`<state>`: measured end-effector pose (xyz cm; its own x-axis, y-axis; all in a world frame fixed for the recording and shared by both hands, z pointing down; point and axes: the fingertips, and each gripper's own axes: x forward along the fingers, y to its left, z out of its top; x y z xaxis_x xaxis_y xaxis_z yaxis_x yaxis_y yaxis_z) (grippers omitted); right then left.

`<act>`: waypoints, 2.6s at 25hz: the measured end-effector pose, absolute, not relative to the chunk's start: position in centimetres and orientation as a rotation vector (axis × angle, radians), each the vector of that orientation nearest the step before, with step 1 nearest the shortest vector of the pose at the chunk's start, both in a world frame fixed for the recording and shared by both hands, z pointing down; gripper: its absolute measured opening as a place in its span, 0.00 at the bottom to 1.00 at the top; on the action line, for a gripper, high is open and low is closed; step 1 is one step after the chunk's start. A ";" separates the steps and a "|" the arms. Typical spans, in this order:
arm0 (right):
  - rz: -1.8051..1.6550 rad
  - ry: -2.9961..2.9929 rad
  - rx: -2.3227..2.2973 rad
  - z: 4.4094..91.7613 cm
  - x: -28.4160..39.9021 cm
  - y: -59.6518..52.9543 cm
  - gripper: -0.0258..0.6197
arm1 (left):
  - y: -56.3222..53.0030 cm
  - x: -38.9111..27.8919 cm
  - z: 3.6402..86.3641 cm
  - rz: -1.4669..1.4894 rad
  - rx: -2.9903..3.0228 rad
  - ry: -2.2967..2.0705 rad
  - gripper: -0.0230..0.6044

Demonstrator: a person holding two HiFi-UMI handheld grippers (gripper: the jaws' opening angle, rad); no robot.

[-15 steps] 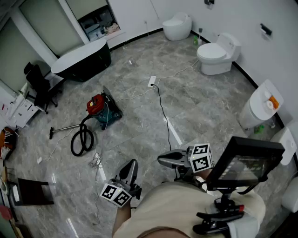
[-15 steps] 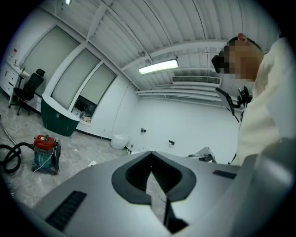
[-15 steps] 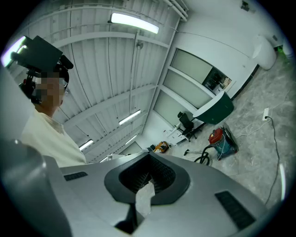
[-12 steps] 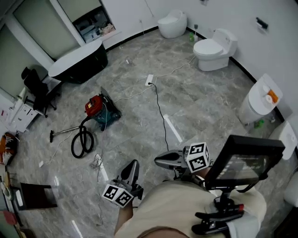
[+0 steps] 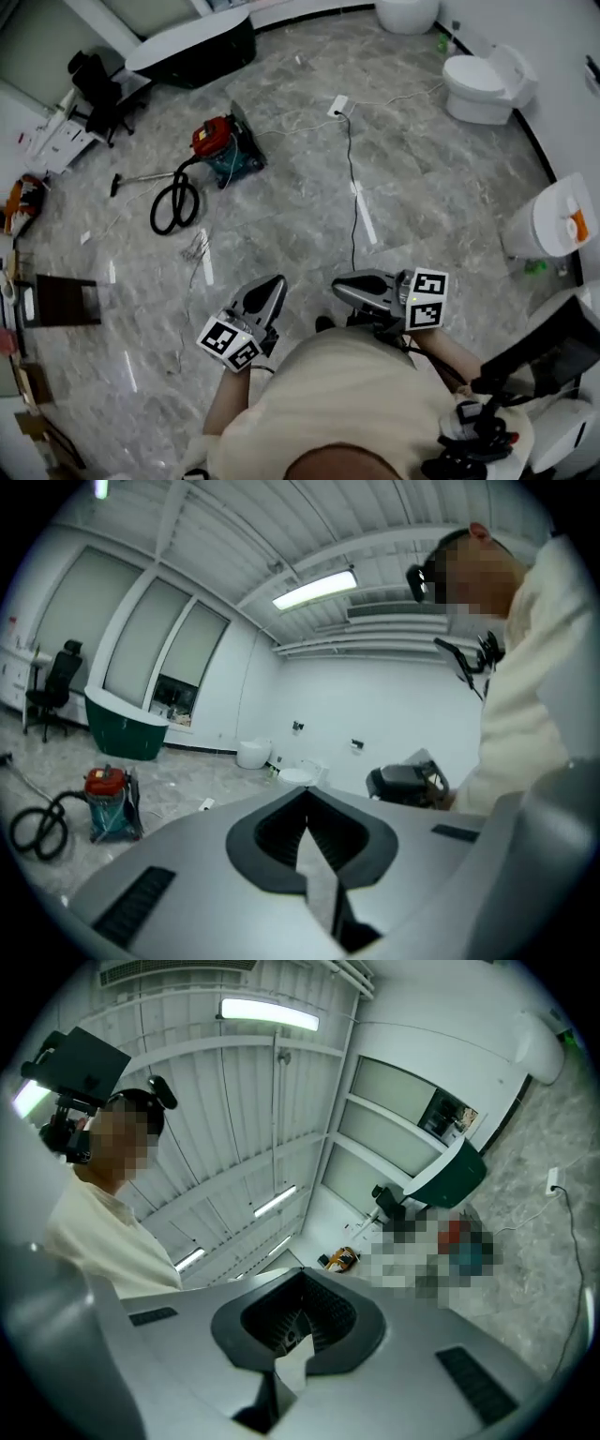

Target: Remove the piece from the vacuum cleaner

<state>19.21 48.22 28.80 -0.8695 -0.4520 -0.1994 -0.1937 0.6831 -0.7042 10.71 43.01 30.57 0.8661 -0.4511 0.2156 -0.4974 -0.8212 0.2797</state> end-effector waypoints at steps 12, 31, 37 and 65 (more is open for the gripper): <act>-1.134 2.869 -0.219 33.6 21.1 46.7 0.04 | 34.2 -8.5 32.6 0.669 2.618 -1.341 0.04; -1.115 3.090 0.080 32.6 7.4 36.8 0.04 | 23.5 -37.6 18.9 0.595 2.452 -1.830 0.04; -1.070 3.094 -0.015 31.4 3.8 34.2 0.04 | 25.0 -29.4 22.3 0.421 2.661 -1.523 0.04; -1.041 2.868 -0.262 31.6 13.4 20.5 0.04 | 17.6 7.4 28.3 -0.055 2.506 -0.993 0.04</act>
